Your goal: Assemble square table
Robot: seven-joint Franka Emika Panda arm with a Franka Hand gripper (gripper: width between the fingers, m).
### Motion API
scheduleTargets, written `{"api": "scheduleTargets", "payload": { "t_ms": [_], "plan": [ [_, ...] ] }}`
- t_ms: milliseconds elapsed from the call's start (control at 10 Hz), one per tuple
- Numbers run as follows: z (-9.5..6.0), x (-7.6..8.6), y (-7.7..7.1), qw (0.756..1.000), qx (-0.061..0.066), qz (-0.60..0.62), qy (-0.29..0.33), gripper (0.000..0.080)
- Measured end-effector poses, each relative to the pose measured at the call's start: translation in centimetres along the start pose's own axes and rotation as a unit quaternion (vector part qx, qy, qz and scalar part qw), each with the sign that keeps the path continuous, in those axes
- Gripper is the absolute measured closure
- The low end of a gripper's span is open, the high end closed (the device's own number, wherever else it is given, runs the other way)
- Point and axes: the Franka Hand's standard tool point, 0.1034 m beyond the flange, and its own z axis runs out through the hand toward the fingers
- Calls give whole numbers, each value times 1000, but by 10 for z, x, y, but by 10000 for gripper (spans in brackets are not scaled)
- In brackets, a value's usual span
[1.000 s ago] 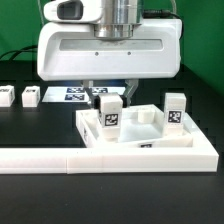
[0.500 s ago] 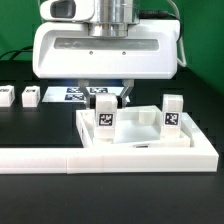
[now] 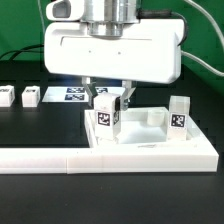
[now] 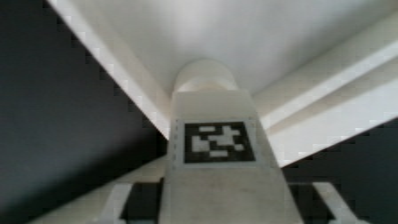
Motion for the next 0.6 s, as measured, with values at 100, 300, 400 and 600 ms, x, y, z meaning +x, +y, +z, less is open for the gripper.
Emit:
{"api": "scheduleTargets", "payload": {
  "t_ms": [100, 300, 400, 600],
  "plan": [
    [0, 0, 0, 999, -2, 40, 1, 509],
    [0, -2, 1, 991, -4, 131, 2, 509],
    [0, -3, 1, 979, -5, 203, 3, 509],
    [0, -4, 0, 963, -9, 268, -4, 509]
  ]
}}
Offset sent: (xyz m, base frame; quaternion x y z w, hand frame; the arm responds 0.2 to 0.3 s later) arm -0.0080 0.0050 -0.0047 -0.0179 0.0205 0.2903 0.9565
